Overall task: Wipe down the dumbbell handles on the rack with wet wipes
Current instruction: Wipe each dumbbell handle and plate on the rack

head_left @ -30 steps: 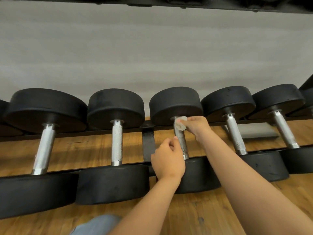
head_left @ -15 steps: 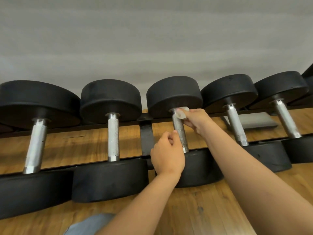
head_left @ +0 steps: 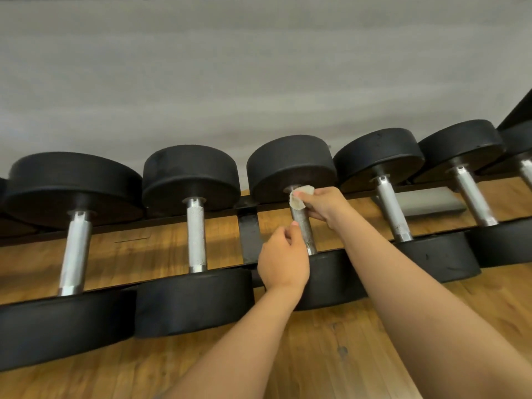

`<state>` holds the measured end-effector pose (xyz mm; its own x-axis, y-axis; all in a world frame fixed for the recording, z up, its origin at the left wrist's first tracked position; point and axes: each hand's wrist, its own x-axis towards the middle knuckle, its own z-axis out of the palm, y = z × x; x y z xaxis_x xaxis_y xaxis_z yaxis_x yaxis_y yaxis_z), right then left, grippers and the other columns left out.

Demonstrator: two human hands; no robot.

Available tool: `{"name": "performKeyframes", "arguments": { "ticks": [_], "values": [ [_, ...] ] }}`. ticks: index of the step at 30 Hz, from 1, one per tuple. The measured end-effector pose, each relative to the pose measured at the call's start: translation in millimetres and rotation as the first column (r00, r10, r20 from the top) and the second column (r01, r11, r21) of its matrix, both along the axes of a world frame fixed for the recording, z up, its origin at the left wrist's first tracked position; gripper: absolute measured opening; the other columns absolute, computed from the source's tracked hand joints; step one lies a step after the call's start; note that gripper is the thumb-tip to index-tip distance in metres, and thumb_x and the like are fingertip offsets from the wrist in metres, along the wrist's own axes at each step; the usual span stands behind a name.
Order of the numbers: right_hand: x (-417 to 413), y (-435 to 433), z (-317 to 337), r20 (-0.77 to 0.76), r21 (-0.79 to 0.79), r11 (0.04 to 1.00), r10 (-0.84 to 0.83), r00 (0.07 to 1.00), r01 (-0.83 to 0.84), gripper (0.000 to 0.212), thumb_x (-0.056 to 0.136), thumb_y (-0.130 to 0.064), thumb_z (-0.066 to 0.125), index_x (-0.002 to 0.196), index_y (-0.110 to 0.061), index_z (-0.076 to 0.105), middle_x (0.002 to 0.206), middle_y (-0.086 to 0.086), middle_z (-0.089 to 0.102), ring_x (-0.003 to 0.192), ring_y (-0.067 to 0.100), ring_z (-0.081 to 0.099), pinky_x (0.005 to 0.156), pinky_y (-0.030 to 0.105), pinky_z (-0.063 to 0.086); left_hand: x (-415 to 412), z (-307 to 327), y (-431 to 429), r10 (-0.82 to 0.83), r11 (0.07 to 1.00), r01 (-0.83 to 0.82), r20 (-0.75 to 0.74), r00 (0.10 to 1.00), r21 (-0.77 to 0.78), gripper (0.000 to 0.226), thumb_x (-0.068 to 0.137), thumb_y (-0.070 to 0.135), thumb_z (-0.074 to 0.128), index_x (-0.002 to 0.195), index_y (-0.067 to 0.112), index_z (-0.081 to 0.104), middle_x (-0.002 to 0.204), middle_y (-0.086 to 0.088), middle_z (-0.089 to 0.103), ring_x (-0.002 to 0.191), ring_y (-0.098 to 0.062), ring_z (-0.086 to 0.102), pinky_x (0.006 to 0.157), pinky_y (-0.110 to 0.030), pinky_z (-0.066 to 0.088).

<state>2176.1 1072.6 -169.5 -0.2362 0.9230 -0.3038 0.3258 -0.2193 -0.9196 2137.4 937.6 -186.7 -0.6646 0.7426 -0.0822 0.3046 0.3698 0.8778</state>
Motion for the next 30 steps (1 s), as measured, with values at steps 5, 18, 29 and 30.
{"name": "performKeyframes", "arguments": {
  "ticks": [5,18,29,30],
  "values": [
    [28.9,-18.8,-4.0,0.272,0.083,0.983,0.135,0.953,-0.163,0.034,0.083,-0.022,0.075,0.112,-0.004,0.069,0.094,0.001,0.068,0.084,0.011,0.062,0.077,0.024,0.049,-1.9,-1.4,-0.9,-0.003,1.000,0.003,0.010,1.000,0.018,0.044,0.103,0.046,0.031,0.091,0.020,0.064,0.084,0.005,0.066,0.078,-0.011,0.060,0.059,-0.024,0.040],
    [44.4,-10.7,-5.8,0.370,-0.019,0.956,0.279,0.886,-0.293,0.031,0.078,-0.023,0.080,0.102,-0.005,0.072,0.093,0.007,0.074,0.090,0.019,0.069,0.092,0.037,0.054,-1.0,-6.2,4.7,0.072,0.995,-0.073,0.022,0.997,0.068,0.038,0.104,0.043,0.032,0.091,0.026,0.063,0.082,0.007,0.068,0.077,-0.007,0.061,0.058,-0.021,0.038],
    [40.5,-10.4,7.3,0.609,-0.141,0.883,0.433,0.664,-0.447,0.040,0.069,-0.025,0.087,0.104,-0.013,0.071,0.101,0.003,0.071,0.098,0.020,0.064,0.097,0.040,0.049,-2.9,-8.2,5.2,0.126,0.981,-0.146,0.150,0.981,0.131,0.030,0.105,0.032,0.034,0.088,0.026,0.058,0.087,0.009,0.065,0.080,-0.004,0.057,0.063,-0.022,0.039],
    [42.1,-12.4,6.8,0.583,-0.128,0.894,0.419,0.696,-0.430,0.036,0.069,-0.023,0.087,0.100,-0.015,0.070,0.101,0.002,0.071,0.099,0.019,0.063,0.096,0.039,0.049,-3.6,-10.4,5.8,0.140,0.980,-0.155,0.126,0.982,0.121,0.027,0.104,0.034,0.034,0.091,0.028,0.057,0.091,0.009,0.063,0.085,-0.006,0.056,0.066,-0.024,0.040]
  ]
}}
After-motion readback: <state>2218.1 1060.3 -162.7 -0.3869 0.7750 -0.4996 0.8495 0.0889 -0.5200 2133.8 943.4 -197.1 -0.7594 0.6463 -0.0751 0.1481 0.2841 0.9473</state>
